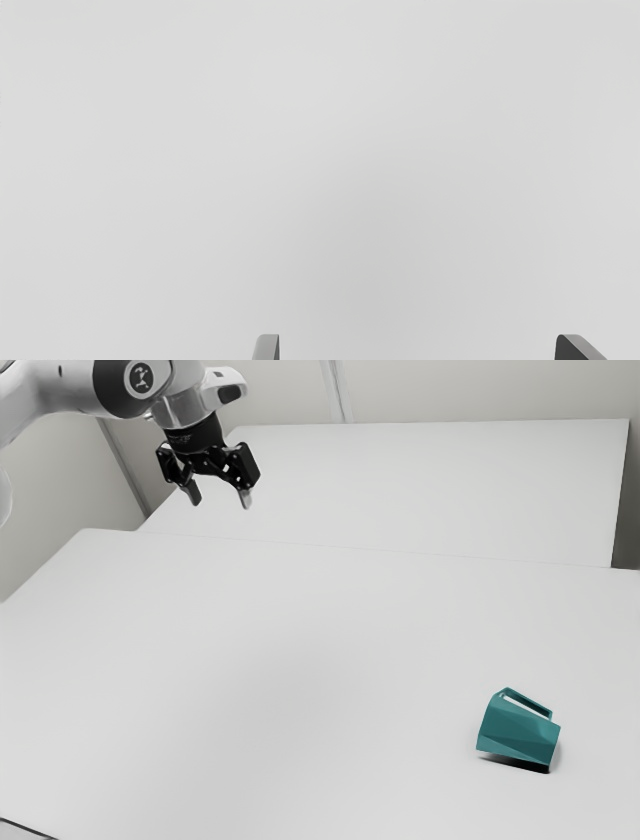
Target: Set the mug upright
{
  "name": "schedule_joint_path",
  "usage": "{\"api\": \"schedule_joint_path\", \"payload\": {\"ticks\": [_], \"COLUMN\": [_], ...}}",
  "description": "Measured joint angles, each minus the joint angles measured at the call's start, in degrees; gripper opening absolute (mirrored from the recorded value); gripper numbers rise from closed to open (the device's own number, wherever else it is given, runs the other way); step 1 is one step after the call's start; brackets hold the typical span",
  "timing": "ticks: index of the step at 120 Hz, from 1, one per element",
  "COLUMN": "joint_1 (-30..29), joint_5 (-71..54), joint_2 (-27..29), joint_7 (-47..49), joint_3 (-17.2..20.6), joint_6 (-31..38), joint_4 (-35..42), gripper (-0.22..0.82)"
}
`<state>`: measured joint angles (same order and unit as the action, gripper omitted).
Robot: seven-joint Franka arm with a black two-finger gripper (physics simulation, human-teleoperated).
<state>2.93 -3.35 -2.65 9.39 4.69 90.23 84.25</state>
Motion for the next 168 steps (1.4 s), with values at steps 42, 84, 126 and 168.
{"api": "schedule_joint_path", "payload": {"ticks": [42, 84, 126, 168], "joint_1": [-1.2, 0.3, 3.7, 8.4], "joint_5": [5.0, 27.2, 41.2, 56.3], "joint_2": [0.3, -2.5, -8.8, -17.3], "joint_7": [0.7, 0.9, -9.8, -23.0], "joint_3": [0.0, 0.6, 3.0, 5.4], "joint_6": [2.4, 13.6, 27.2, 35.8], "joint_4": [3.0, 16.2, 23.0, 24.0], "gripper": [0.60, 0.60, 0.60, 0.60]}}
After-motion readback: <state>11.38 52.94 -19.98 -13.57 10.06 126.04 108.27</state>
